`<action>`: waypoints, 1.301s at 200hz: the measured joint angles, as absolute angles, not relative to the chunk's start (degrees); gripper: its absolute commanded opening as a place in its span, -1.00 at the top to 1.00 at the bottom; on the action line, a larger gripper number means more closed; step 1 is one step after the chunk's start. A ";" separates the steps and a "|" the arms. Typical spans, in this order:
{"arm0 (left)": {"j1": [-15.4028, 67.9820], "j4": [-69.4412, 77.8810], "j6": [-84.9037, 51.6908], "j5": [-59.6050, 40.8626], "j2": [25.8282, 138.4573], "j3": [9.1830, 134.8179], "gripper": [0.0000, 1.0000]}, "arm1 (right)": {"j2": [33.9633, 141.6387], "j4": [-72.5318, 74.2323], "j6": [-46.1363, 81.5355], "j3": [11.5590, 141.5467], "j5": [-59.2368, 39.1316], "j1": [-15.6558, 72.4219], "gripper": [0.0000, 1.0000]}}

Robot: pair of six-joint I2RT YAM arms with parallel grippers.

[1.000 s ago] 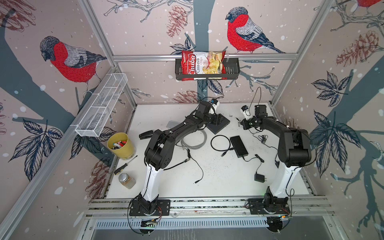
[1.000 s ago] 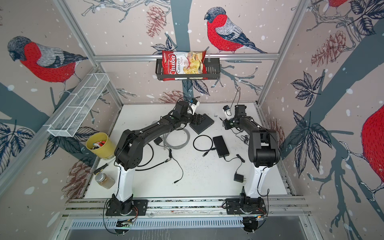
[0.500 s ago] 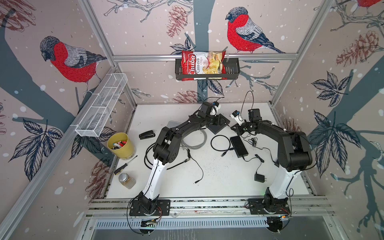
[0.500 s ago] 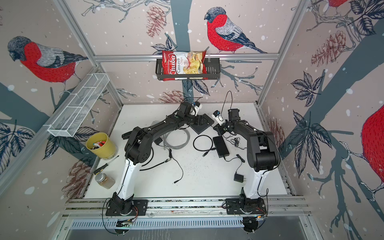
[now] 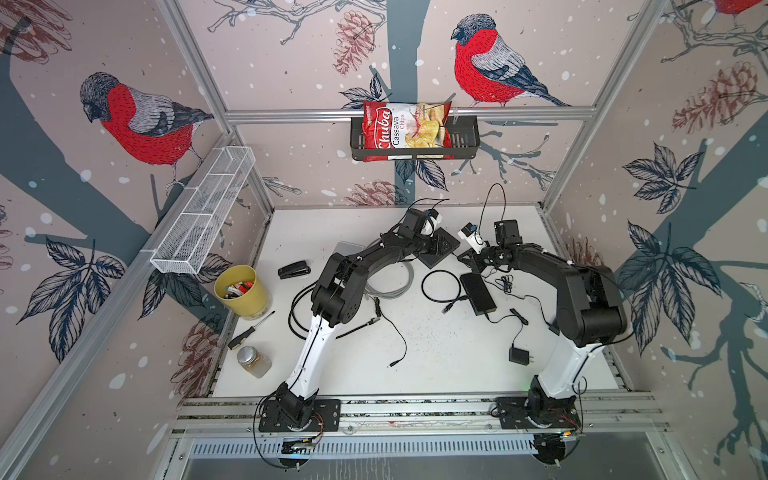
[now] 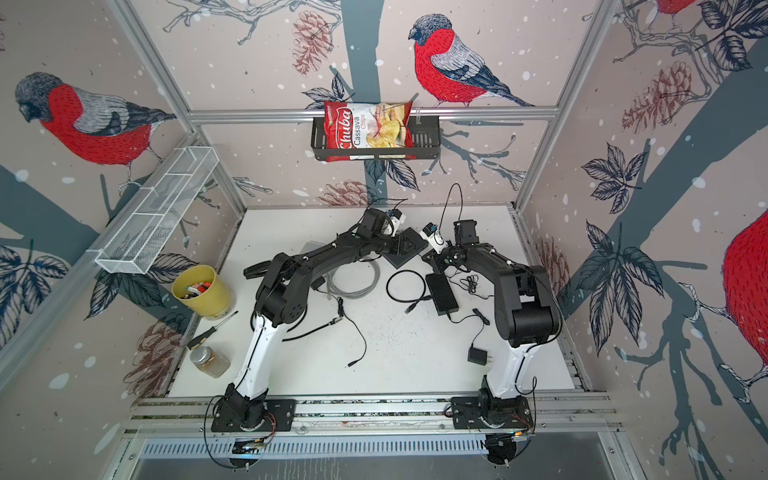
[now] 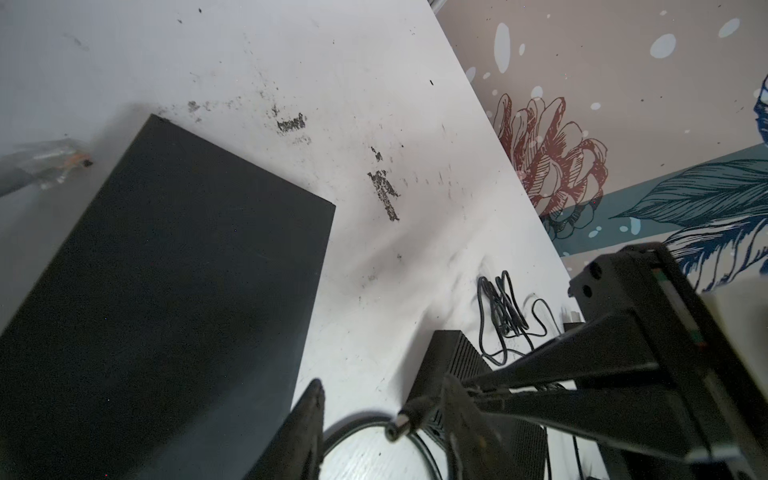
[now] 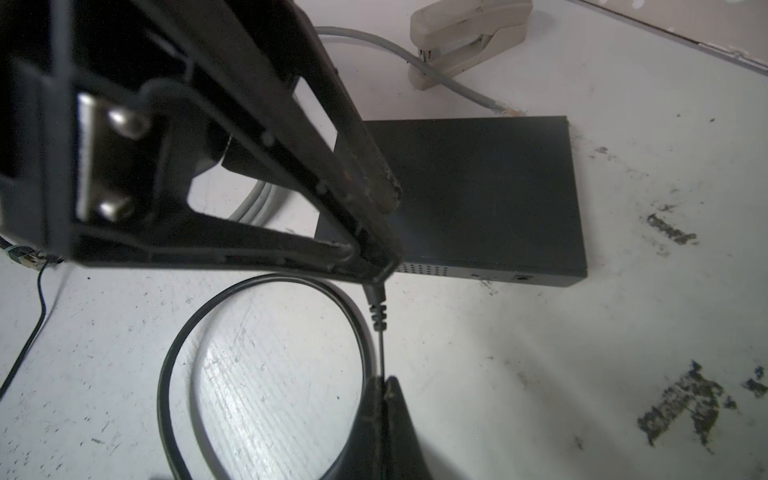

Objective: Insert the plug into the switch port

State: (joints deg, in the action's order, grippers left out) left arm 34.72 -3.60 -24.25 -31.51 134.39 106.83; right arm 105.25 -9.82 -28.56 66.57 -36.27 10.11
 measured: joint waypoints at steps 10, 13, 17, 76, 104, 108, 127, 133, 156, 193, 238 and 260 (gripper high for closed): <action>34.72 -3.16 -25.39 -32.42 134.47 106.65 0.25 | 105.25 -9.67 -28.56 66.50 -36.29 10.15 0.88; 34.72 -2.94 -25.47 -32.80 134.47 106.61 0.27 | 105.25 -9.61 -28.56 66.50 -36.29 10.17 0.88; 34.72 -2.74 -25.45 -33.10 134.52 106.56 0.28 | 105.25 -9.52 -28.56 66.48 -36.29 10.17 0.88; 34.72 -1.72 -26.72 -35.33 134.72 105.43 0.47 | 105.25 -8.67 -28.56 66.11 -36.47 10.15 0.88; 34.72 -1.67 -26.98 -35.92 134.72 105.32 0.62 | 105.25 -8.58 -28.53 65.95 -36.47 10.13 0.88; 34.72 -1.67 -26.94 -35.94 134.72 105.30 0.65 | 105.25 -8.58 -28.53 65.95 -36.47 10.13 0.88; 34.72 -1.28 -27.05 -36.75 134.72 105.25 0.79 | 105.27 -8.58 -28.53 65.95 -36.45 10.13 0.87; 34.72 -0.97 -27.11 -37.17 134.72 105.25 0.82 | 105.27 -8.58 -28.53 65.95 -36.45 10.13 0.87; 34.72 -0.34 -27.16 -37.63 134.72 105.21 0.89 | 105.30 -8.49 -28.34 65.87 -36.36 10.09 0.81; 34.72 0.82 -28.21 -39.07 134.72 103.94 0.92 | 105.60 -7.09 -26.89 65.56 -35.75 9.93 0.51; 34.72 1.02 -28.53 -40.38 134.45 103.63 0.94 | 104.60 -4.91 -26.96 63.05 -34.83 10.20 0.43; 34.74 1.04 -28.53 -40.71 134.23 103.63 0.94 | 104.60 -3.62 -27.07 62.92 -34.52 10.50 0.47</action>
